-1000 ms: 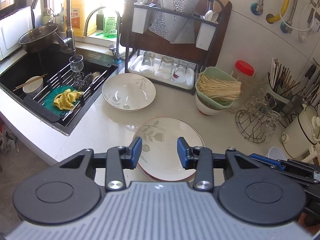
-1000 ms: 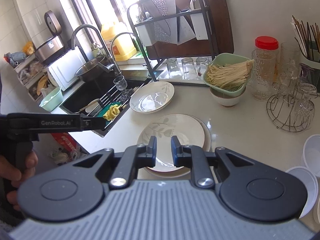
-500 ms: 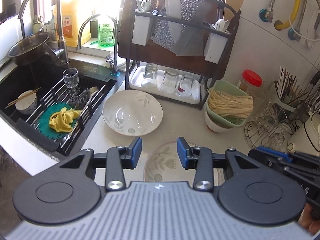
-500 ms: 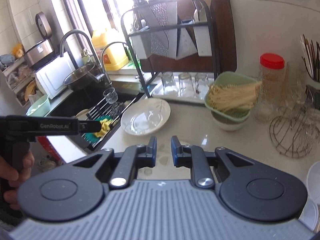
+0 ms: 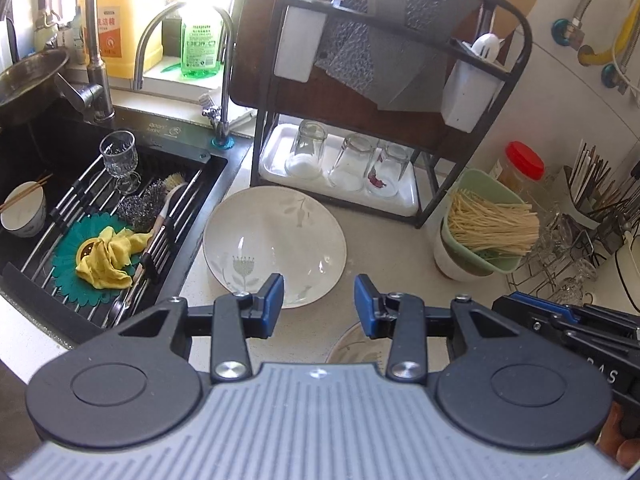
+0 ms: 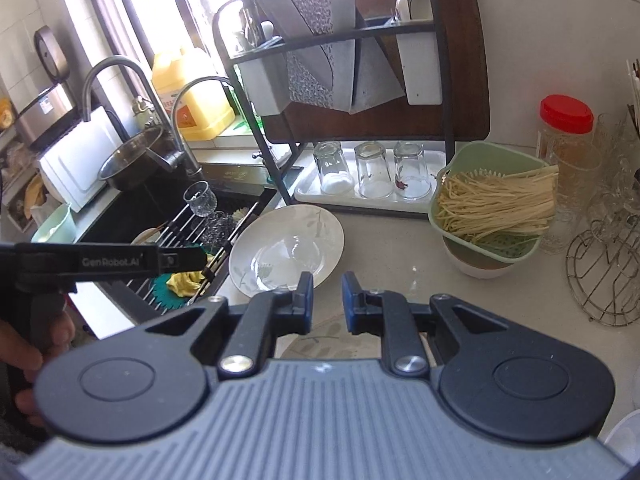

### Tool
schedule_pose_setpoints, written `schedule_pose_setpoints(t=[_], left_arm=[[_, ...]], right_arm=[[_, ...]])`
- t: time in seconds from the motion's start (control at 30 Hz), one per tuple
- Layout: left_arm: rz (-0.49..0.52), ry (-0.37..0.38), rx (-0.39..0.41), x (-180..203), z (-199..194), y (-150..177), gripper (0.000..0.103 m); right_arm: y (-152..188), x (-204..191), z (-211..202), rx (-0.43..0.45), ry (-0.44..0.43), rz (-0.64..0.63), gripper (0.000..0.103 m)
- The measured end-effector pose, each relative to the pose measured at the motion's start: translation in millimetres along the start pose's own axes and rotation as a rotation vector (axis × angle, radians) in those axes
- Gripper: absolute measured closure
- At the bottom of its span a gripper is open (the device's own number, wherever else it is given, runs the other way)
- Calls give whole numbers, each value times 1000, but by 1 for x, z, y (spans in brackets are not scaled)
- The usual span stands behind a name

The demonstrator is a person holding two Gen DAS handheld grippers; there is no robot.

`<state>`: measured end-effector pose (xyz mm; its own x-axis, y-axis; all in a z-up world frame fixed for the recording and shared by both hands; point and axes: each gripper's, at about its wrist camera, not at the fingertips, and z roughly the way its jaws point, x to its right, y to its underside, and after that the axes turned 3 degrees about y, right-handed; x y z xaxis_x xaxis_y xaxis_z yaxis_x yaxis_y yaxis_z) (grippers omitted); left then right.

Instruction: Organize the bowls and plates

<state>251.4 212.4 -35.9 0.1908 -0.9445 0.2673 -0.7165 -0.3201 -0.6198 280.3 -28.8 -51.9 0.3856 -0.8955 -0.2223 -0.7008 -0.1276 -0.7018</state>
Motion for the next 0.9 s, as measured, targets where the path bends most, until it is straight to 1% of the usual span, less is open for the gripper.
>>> schedule_pose_setpoints(t=[0.17, 0.27, 0.37, 0.43, 0.57, 0.67, 0.7, 0.73, 0.77, 0.8, 0.87, 0.9], left_arm=[[-21, 34, -67, -24, 28, -10, 58], [-11, 20, -90, -39, 46, -14, 58], [-1, 23, -109, -54, 61, -20, 58], [16, 21, -113, -64, 70, -26, 58], [50, 1, -118, -85, 90, -41, 58], [49, -3, -137, -101, 106, -48, 53], [52, -9, -145, -104, 111, -50, 47], [56, -22, -151, -108, 116, -53, 44], [54, -28, -159, -113, 122, -55, 44], [42, -24, -170, -118, 127, -57, 44], [15, -5, -189, -128, 137, -62, 44], [12, 2, -200, -132, 143, -63, 44]], right_arm=[[-8, -9, 26, -23, 25, 19, 84], [-17, -14, 45, -12, 74, 14, 84], [-24, -16, 63, -21, 87, 24, 84], [-25, -18, 75, -42, 87, 30, 84], [-20, -19, 103, -139, 72, 74, 84], [-18, -22, 121, -180, 71, 93, 84], [-18, -23, 127, -188, 78, 99, 83], [-19, -23, 133, -197, 84, 113, 83], [-20, -22, 139, -211, 87, 133, 80], [-21, -19, 144, -221, 88, 157, 70], [-22, -14, 154, -232, 98, 206, 60], [-23, -13, 158, -237, 103, 220, 60]])
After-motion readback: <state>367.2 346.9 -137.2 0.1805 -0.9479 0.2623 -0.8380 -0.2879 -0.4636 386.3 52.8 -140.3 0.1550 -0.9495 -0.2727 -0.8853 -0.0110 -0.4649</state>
